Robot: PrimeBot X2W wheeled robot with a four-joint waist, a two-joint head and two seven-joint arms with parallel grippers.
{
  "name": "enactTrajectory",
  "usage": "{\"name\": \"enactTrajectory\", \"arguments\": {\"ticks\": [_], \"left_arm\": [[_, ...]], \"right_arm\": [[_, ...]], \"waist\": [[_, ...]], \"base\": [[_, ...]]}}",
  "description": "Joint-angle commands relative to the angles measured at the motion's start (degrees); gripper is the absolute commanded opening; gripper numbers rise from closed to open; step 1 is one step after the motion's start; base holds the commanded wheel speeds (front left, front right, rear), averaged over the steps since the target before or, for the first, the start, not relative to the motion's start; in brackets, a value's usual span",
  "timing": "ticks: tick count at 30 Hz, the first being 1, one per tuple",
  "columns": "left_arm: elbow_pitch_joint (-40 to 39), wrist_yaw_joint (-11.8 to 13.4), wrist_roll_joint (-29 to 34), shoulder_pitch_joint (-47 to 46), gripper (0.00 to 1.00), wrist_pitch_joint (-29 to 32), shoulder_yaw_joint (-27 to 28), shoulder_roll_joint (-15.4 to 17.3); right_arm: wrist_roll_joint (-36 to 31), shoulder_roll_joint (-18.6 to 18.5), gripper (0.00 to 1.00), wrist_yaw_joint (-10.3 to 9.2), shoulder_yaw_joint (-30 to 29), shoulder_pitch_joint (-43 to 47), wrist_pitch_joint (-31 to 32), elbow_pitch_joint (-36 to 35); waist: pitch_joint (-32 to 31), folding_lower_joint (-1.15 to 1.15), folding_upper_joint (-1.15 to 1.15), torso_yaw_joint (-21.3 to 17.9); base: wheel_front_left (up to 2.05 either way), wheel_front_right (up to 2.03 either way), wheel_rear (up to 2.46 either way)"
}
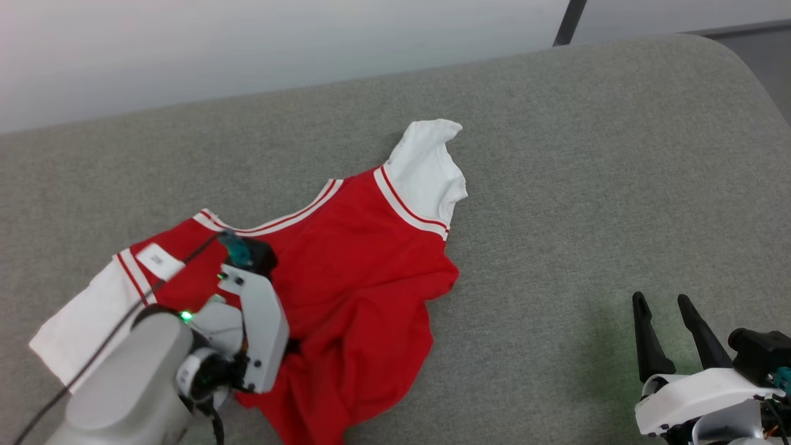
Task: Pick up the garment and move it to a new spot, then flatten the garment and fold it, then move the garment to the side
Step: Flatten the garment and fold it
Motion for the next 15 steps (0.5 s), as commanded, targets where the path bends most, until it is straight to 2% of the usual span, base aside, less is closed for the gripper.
{"name": "enactTrajectory", "arguments": {"ticks": [1, 5, 10, 15], "left_arm": [[3.0, -0.2, -0.8, 3.1, 0.0, 0.7, -2.3, -2.6], [2.4, -0.9, -2.2, 2.2, 0.0, 1.5, -2.1, -3.5], [-2.4, -1.3, -3.6, 1.6, 0.0, 4.0, -1.8, -2.2], [-9.7, 0.1, -5.3, 1.5, 0.0, 7.2, -1.0, -0.3]], "right_arm": [[0.1, 0.1, 1.0, -0.06, 0.1, -1.1, -0.5, 0.3], [-0.2, 0.1, 1.0, -0.06, -0.1, -1.0, -0.9, 1.3], [-1.0, 0.1, 1.0, -0.06, -0.8, -0.6, -0.8, 1.8], [-1.3, 0.1, 1.0, -0.06, -1.1, 0.4, -0.2, 1.5]], "waist": [[0.3, 0.0, 0.0, -0.3], [-0.5, 0.0, 0.0, 0.4], [-2.3, 0.0, 0.0, 1.9], [-4.4, 0.0, 0.0, 3.8]], "base": [[0.0, 0.0, 0.0], [0.0, 0.0, 0.0], [0.0, 0.0, 0.0], [0.0, 0.0, 0.0]]}}
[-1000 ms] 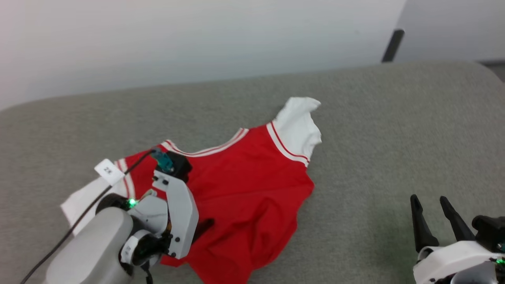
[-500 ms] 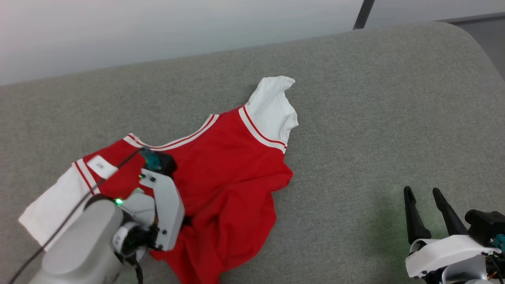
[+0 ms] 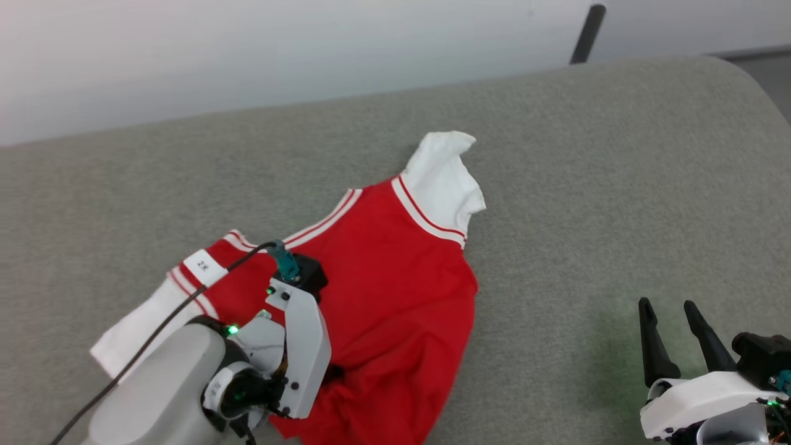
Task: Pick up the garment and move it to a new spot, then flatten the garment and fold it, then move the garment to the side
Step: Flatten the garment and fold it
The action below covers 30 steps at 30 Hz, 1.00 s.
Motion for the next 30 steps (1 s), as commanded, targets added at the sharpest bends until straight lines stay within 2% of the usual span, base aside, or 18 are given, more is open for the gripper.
{"name": "enactTrajectory", "arguments": {"ticks": [1, 13, 20, 21, 22, 23, 30], "left_arm": [[-2.1, 0.7, -0.4, 0.7, 0.0, 0.9, 0.0, 0.6], [-16.1, 6.1, -3.7, 7.6, 0.0, 8.2, -1.4, 4.5], [-16.5, 7.0, -2.5, 9.4, 0.01, 6.3, -1.2, 4.7], [-16.1, 6.8, -2.4, 9.5, 0.4, 5.9, -1.2, 4.7], [-15.7, 6.6, -2.1, 9.4, 0.9, 5.4, -1.1, 4.8], [-15.3, 6.8, -2.2, 9.3, 1.0, 5.2, -0.9, 4.9], [-14.9, 6.3, -3.8, 8.0, 1.0, 1.8, 2.4, 4.6]], "right_arm": [[-0.2, 0.1, 1.0, -0.06, 0.0, 0.6, 0.2, -0.3], [-0.4, 0.1, 1.0, -0.06, -0.4, 2.8, 1.7, -1.7], [0.0, 0.1, 1.0, -0.06, -0.4, 2.9, 2.3, -2.5], [0.1, 0.1, 1.0, -0.06, -0.3, 2.8, 2.4, -2.5], [0.1, 0.1, 1.0, -0.06, -0.2, 2.7, 2.5, -2.4], [0.1, 0.1, 1.0, -0.06, -0.2, 2.7, 2.6, -2.3], [-1.0, 0.1, 1.0, -0.06, -0.8, 4.1, 3.6, -2.6]], "waist": [[-1.7, 0.0, 0.0, 1.7], [-5.0, 0.0, 0.0, 3.9], [-5.0, 0.0, 0.0, 4.2], [-5.1, 0.0, 0.0, 4.2], [-5.3, 0.0, 0.0, 4.2], [-5.5, 0.0, 0.0, 4.3], [-8.8, 0.0, 0.0, 5.9]], "base": [[0.0, 0.0, 0.0], [0.0, 0.0, 0.0], [0.0, 0.0, 0.0], [0.0, 0.0, 0.0], [0.0, 0.0, 0.0], [0.0, 0.0, 0.0], [0.0, 0.0, 0.0]]}}
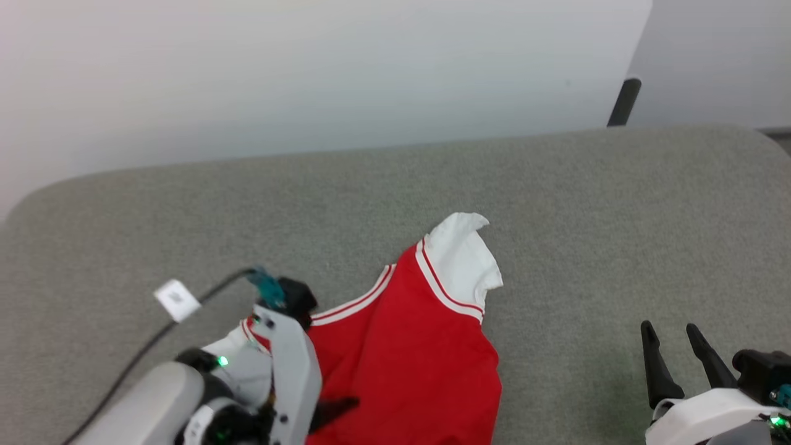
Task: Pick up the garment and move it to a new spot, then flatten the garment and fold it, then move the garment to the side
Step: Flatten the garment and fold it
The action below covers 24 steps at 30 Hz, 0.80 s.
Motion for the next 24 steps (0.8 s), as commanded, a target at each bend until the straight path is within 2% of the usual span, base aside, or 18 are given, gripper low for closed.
{"name": "enactTrajectory", "arguments": {"ticks": [1, 12, 16, 24], "left_arm": [[-0.2, -0.2, -0.3, -0.5, 1.0, -0.8, 0.8, -0.2], [1.2, -3.1, 1.7, 1.6, 1.0, -20.7, 10.5, -0.6], [2.7, -4.4, 3.6, 3.3, 1.0, -28.1, 12.8, -0.4], [4.4, -5.3, 8.3, 7.8, 1.0, -42.4, 16.1, -0.7]], "right_arm": [[-0.3, 0.1, 1.0, -0.06, -0.2, 0.8, 0.1, -0.3], [-1.1, 0.1, 1.0, -0.06, -1.4, 2.2, 2.1, -2.9], [-1.0, 0.1, 1.0, -0.06, -1.8, 3.0, 2.6, -3.6], [-0.5, 0.1, 1.0, -0.06, -1.8, 4.0, 3.1, -4.4]], "waist": [[-1.6, 0.0, -0.01, 1.1], [-4.6, 0.0, -0.01, 5.4], [-5.3, 0.0, -0.01, 7.3], [-6.5, 0.0, -0.01, 10.6]], "base": [[0.0, 0.0, 0.0], [0.0, 0.0, 0.0], [0.0, 0.0, 0.0], [0.0, 0.0, 0.0]]}}
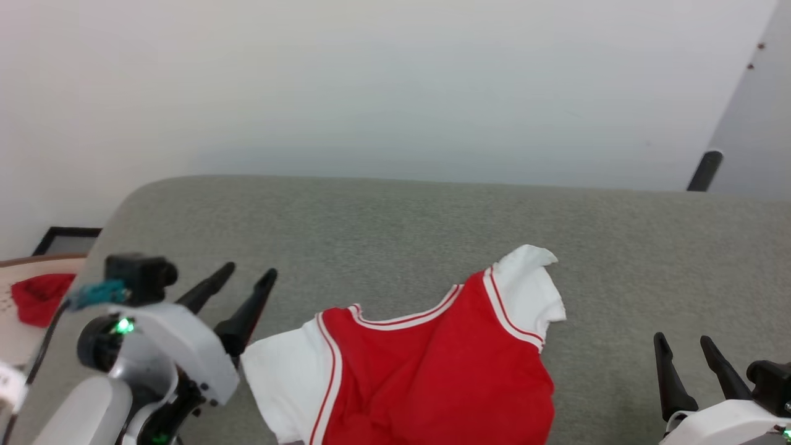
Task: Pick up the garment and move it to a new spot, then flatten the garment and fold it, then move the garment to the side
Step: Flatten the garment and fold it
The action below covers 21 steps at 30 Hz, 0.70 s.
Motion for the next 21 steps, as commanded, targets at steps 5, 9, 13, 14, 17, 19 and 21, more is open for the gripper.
{"name": "enactTrajectory", "arguments": {"ticks": [5, 9, 13, 14, 17, 19, 21], "left_arm": [[1.9, -0.4, 1.0, 3.4, 1.0, -6.2, 1.8, -0.6], [3.0, -0.6, 0.3, 4.7, 1.0, -8.0, 2.4, -0.9], [3.6, -0.9, -0.2, 4.6, 1.0, -8.8, 3.2, -0.6], [3.7, -0.9, -0.4, 4.3, 1.0, -8.9, 3.5, -0.4], [4.0, -1.3, -0.9, 3.4, 1.0, -8.3, 3.7, 0.1], [4.8, -0.4, 0.1, 2.3, 1.0, -7.0, 3.3, 1.0], [5.6, -0.5, -0.7, 0.6, 1.0, -4.5, 2.6, 0.8]], "right_arm": [[0.2, 0.1, 1.0, -0.06, -0.3, 1.1, 0.2, -0.4], [0.1, 0.1, 1.0, -0.06, -0.4, 0.9, 0.2, -0.3], [0.0, 0.1, 1.0, -0.06, -0.2, 0.4, 0.4, -0.3], [0.0, 0.1, 1.0, -0.06, 0.0, 0.3, 0.4, -0.4], [-0.2, 0.1, 1.0, -0.06, 0.3, -0.2, 0.4, -0.6], [-0.3, 0.1, 1.0, -0.06, 0.6, -0.4, 0.6, -0.8], [-0.4, 0.0, 1.0, -0.06, 0.9, -0.6, 0.9, -0.9]], "waist": [[-0.6, 0.0, 0.0, 2.6], [-0.4, 0.0, 0.0, 3.6], [0.0, 0.0, 0.0, 4.0], [0.1, 0.0, 0.0, 4.0], [0.9, 0.0, 0.0, 4.0], [1.5, 0.0, 0.0, 3.8], [2.3, 0.0, 0.0, 3.5]], "base": [[0.0, 0.0, 0.0], [0.0, 0.0, 0.0], [0.0, 0.0, 0.0], [0.0, 0.0, 0.0], [0.0, 0.0, 0.0], [0.0, 0.0, 0.0], [0.0, 0.0, 0.0]]}}
